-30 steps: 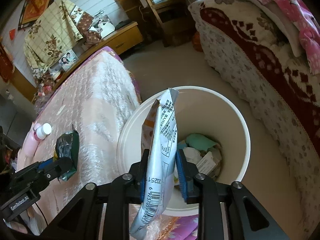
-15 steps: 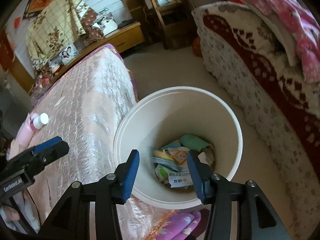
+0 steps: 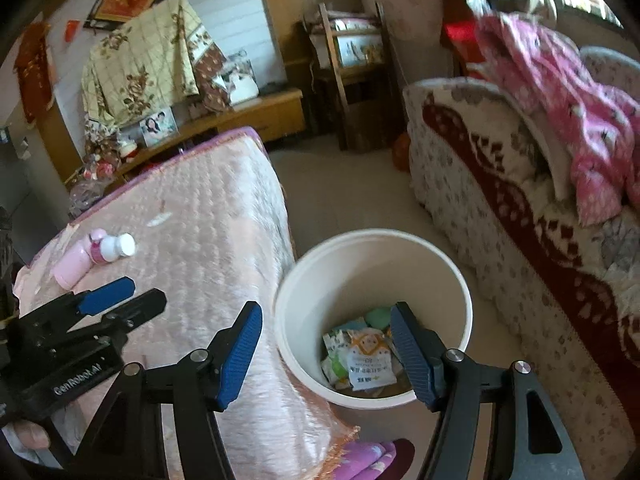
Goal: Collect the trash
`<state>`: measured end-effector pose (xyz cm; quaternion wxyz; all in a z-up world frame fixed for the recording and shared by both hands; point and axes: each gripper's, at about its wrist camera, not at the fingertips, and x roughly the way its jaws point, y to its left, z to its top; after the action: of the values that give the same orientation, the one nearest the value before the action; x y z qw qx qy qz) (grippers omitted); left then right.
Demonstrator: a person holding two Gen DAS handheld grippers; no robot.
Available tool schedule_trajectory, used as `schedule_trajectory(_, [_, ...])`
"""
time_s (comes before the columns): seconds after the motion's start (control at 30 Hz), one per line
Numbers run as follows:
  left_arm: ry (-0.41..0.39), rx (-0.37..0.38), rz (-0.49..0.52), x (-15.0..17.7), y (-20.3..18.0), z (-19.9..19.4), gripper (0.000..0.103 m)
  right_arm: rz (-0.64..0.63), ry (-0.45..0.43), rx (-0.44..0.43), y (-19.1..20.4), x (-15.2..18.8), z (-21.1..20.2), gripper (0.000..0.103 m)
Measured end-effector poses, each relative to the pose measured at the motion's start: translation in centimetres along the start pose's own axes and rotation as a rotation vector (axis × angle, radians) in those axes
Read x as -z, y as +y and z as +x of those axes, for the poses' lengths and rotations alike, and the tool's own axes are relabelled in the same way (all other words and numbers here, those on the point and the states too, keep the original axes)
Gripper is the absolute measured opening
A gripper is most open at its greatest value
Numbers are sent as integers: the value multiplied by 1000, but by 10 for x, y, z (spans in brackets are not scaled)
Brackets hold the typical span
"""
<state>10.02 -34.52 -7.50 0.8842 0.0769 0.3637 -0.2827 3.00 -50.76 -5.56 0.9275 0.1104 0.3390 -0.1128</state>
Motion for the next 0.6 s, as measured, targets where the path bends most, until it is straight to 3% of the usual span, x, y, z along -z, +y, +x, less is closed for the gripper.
schedule_trajectory(0.07, [-23,-1,-4,-1,1,-10,51,-11,-40,11,10,1,-11,76])
schedule_trajectory(0.6, [-168,-52,-27,5,31,-80,51,-56,-212,84,54,4,-68,82])
